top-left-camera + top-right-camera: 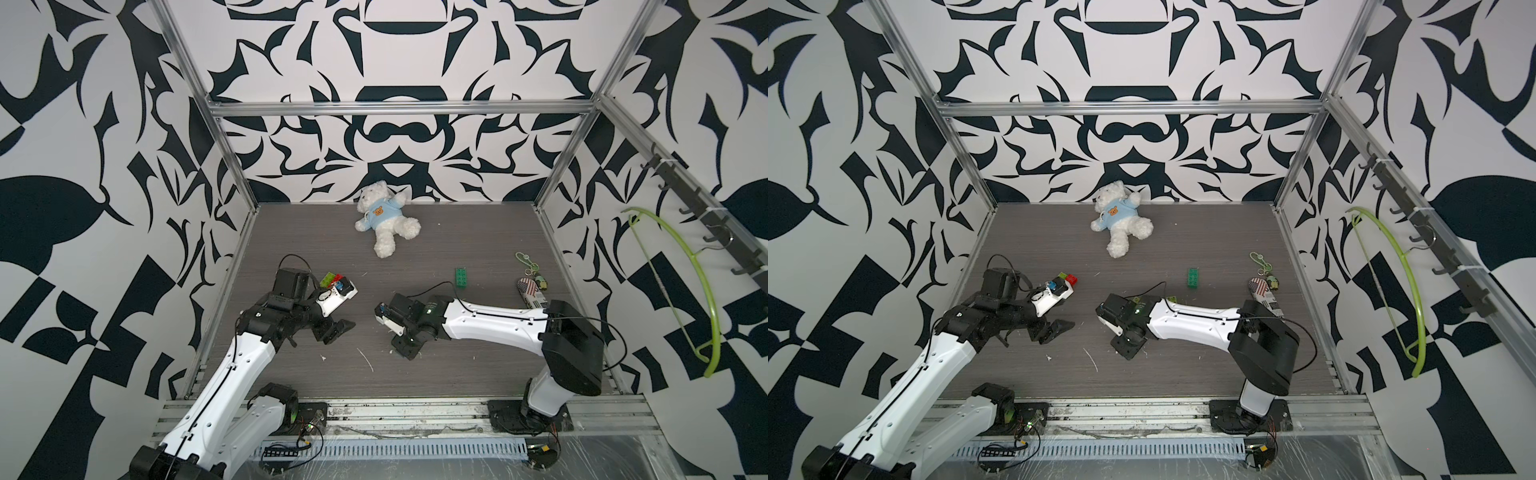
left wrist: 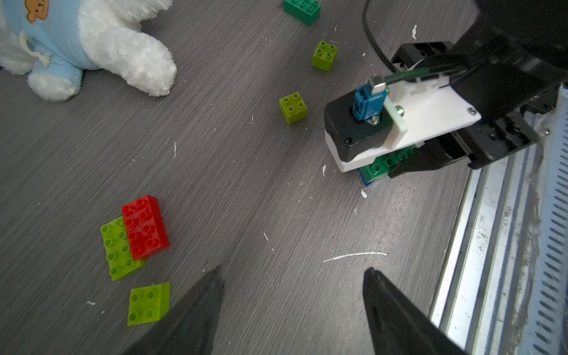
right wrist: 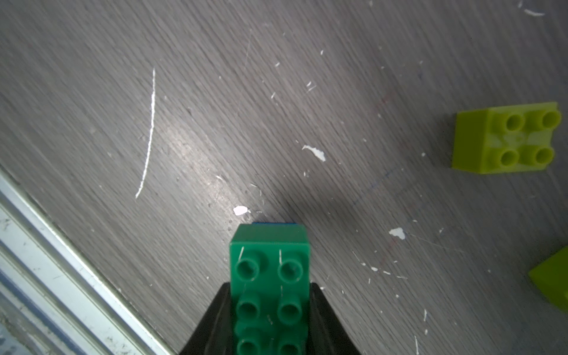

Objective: Assemble a carrot with lego
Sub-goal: Assemble the lego brick with the lego brick.

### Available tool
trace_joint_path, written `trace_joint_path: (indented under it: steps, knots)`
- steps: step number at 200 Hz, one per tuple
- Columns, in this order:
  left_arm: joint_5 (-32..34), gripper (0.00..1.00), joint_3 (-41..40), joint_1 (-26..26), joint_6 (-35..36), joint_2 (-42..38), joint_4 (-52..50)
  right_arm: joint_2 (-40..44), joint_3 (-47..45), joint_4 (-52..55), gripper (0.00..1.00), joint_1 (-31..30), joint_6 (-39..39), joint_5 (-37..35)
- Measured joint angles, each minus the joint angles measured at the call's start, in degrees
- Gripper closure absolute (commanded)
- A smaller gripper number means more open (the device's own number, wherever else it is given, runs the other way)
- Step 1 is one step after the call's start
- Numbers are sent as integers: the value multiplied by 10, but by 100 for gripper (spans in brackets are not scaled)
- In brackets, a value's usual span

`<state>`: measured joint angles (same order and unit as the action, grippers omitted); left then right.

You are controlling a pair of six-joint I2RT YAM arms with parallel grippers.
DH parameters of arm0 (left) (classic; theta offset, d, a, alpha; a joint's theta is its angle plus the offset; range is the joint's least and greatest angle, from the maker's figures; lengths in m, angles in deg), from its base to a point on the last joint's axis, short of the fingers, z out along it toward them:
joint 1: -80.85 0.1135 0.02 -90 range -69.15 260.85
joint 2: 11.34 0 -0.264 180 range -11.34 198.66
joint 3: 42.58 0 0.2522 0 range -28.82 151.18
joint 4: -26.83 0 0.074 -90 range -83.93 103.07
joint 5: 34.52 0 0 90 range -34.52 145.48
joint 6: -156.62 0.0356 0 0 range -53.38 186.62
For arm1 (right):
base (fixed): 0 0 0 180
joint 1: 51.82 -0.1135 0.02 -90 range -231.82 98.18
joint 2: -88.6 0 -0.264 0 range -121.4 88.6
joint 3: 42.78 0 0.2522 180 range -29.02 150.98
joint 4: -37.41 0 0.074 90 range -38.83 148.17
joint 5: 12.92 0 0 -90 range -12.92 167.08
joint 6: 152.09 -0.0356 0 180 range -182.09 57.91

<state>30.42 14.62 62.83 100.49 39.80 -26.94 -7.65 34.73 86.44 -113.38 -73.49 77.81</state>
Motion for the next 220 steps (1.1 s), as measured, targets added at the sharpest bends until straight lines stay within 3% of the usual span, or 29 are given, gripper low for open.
trace_joint_path:
  steps: [80, 116, 148, 191, 220]
  knots:
    - [0, 21, 0, 0, 0, 0, 0, 8, -24, -36, 67, -4, -40, -5]
    - [0, 21, 0, 0, 0, -1, 1, -5, -10, -40, 64, -4, -28, 0]
    - [1, 21, 0, 0, -11, -7, 7, -29, 21, -36, 62, 3, 56, 21]
    - [35, 18, 0, 6, -62, -20, 32, -76, 57, -19, 50, 33, 212, 80]
    - [62, 16, 0, 34, -107, -26, 54, -100, 66, 3, 42, 45, 269, 91]
